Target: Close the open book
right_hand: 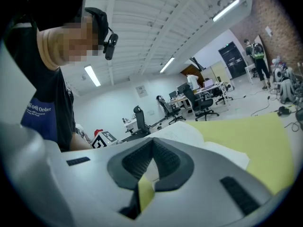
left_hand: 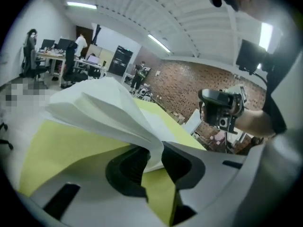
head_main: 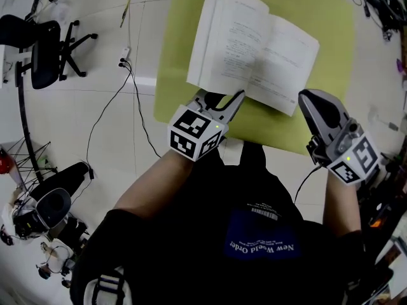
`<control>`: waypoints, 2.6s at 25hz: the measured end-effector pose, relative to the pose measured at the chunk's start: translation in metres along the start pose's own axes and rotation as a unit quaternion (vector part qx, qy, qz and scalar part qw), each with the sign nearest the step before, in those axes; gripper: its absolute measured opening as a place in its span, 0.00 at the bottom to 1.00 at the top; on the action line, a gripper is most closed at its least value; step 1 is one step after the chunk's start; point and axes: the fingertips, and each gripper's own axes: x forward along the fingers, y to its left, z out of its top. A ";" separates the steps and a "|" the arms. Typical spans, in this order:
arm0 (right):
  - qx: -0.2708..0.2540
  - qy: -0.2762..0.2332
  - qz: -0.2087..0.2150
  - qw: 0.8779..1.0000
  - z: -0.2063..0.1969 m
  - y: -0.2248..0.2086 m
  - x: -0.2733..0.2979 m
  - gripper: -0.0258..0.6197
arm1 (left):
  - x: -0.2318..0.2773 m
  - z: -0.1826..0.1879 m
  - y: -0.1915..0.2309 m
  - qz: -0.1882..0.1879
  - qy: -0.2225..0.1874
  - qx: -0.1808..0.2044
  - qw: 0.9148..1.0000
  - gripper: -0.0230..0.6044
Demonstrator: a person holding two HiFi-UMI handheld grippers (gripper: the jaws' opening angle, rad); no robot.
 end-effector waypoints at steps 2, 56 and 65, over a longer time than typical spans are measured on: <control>-0.003 -0.004 -0.003 1.000 0.004 -0.001 -0.002 0.02 | 0.003 -0.001 -0.004 0.001 0.019 0.020 1.000 0.18; -0.095 -0.112 -0.100 0.984 0.164 0.079 -0.081 0.02 | -0.211 0.212 -0.075 -0.187 -0.288 -0.003 0.939 0.05; -0.064 -0.095 -0.108 0.988 0.129 0.081 -0.093 0.01 | -0.222 0.201 -0.074 -0.168 -0.290 -0.005 0.942 0.05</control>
